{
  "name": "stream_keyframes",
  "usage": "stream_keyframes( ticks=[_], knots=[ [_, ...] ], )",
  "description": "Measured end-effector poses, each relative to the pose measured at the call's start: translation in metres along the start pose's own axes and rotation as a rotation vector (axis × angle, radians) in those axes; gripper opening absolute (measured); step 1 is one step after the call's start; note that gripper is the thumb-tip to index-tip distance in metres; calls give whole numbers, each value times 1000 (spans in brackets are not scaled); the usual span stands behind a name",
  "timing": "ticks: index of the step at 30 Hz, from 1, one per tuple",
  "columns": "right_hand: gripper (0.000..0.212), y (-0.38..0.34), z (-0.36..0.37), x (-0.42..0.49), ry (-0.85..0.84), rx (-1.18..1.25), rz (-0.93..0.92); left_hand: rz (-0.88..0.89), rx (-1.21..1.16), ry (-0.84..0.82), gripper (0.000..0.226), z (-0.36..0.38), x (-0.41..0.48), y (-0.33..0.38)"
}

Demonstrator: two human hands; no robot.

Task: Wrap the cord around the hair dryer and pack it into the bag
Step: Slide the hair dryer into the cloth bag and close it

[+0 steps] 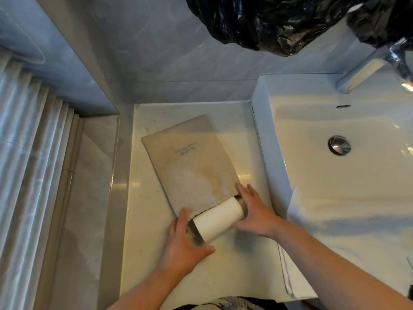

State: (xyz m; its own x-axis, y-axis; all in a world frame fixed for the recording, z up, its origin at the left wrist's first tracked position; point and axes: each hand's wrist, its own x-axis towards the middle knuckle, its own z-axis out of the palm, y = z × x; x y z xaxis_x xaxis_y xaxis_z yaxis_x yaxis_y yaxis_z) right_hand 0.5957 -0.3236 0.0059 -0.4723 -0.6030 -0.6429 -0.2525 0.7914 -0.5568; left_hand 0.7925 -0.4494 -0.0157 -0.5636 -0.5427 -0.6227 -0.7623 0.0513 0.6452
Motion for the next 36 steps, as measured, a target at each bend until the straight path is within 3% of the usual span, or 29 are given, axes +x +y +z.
stream_keyframes(
  ticks=[3, 7, 15, 21, 28, 31, 33, 36],
  knots=[
    [103, -6, 2, 7, -22, -94, -62, 58, 50, -37, 117, 3, 11, 2],
    [70, -7, 7, 5, 50, 63, -9, 123, -17, -4, 90, -1, 19, -2],
    [39, -15, 6, 4, 80, 58, -46, 55, 4, 142, 44, -13, 18, -2],
    [32, -16, 7, 3, 120, 61, -103, 50, 90, 186, 49, -22, 22, 0],
    [27, -8, 16, 4, 159, 90, -104, 125, 83, 114, 38, -31, 29, 8],
    [27, -10, 19, 4, 169, 82, -59, 183, 108, 55, 32, -35, 33, 4],
    [49, -11, 19, 0, 191, 17, -60, 228, 157, 36, 20, -37, 35, -2],
    [95, -10, 28, 1, 336, -570, -376, 265, 185, 21, 18, -38, 36, -7]
  ],
)
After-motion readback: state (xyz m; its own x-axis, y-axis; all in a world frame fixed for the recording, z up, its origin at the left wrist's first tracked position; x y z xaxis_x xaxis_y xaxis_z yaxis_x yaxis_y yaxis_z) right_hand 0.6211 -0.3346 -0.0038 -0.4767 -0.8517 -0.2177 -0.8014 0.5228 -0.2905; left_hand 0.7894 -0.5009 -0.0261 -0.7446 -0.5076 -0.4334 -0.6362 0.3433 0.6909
